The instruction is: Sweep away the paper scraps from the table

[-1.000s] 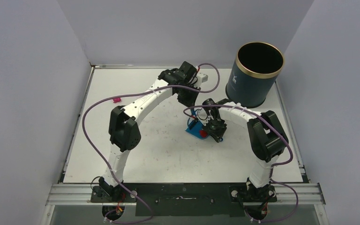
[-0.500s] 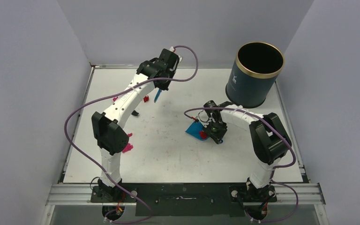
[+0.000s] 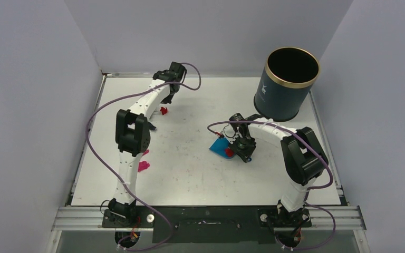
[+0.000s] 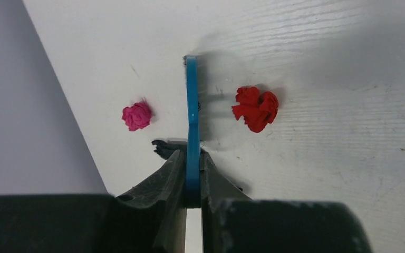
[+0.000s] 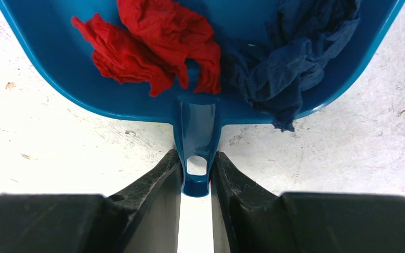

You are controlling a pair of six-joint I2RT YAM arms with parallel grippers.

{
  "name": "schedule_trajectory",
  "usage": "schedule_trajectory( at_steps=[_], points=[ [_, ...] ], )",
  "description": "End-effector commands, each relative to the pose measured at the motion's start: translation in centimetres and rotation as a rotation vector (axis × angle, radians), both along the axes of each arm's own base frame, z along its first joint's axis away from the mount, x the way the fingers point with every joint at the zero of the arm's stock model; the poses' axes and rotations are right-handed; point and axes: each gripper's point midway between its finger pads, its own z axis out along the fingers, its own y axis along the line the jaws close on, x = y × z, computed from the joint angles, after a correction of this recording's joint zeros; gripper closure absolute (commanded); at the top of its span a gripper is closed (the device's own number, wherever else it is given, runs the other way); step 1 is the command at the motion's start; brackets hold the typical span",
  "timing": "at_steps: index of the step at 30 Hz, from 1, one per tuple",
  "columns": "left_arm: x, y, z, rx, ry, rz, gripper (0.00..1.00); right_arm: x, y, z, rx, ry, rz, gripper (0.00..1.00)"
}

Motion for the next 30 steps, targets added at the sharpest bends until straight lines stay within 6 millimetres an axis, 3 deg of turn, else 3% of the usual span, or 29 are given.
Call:
schedule_trajectory(
  at_steps=[1,5,13,20,22,27,30],
  points=[
    [1.6,-2.8,-0.6,-0.133,0.009,-0.081,1.00,0.6,0.3,1.8,0.004,-0.045,0.017,0.95],
    [-0.1,-7.0,-2.1,-0.302,0.108,-0.205,1.00,1.1,0.2,2.0,-0.013,-0.051,0.021,0.95],
    [-5.1,-13.2,-0.8,-0.437,0.176,-0.359,1.00,1.7,0.5,1.6,-0.026,-0.034,0.028,0.95],
    [-13.8,-21.2,-0.3,-0.531,0.288,-0.572,1.00,2.4,1.2,1.7,-0.025,-0.035,0.035,0.95],
    [-15.4,-22.9,0.0,-0.553,0.295,-0.598,1.00,2.3,1.5,1.6,-0.020,-0.031,0.044,0.95],
    [-17.6,-25.7,1.5,-0.669,0.321,-0.603,1.00,0.6,2.6,1.5,0.039,0.024,0.071,0.95],
    [-18.0,-26.2,3.8,-0.727,0.293,-0.617,1.00,0.5,2.4,1.6,0.035,0.010,0.071,0.95]
  ],
)
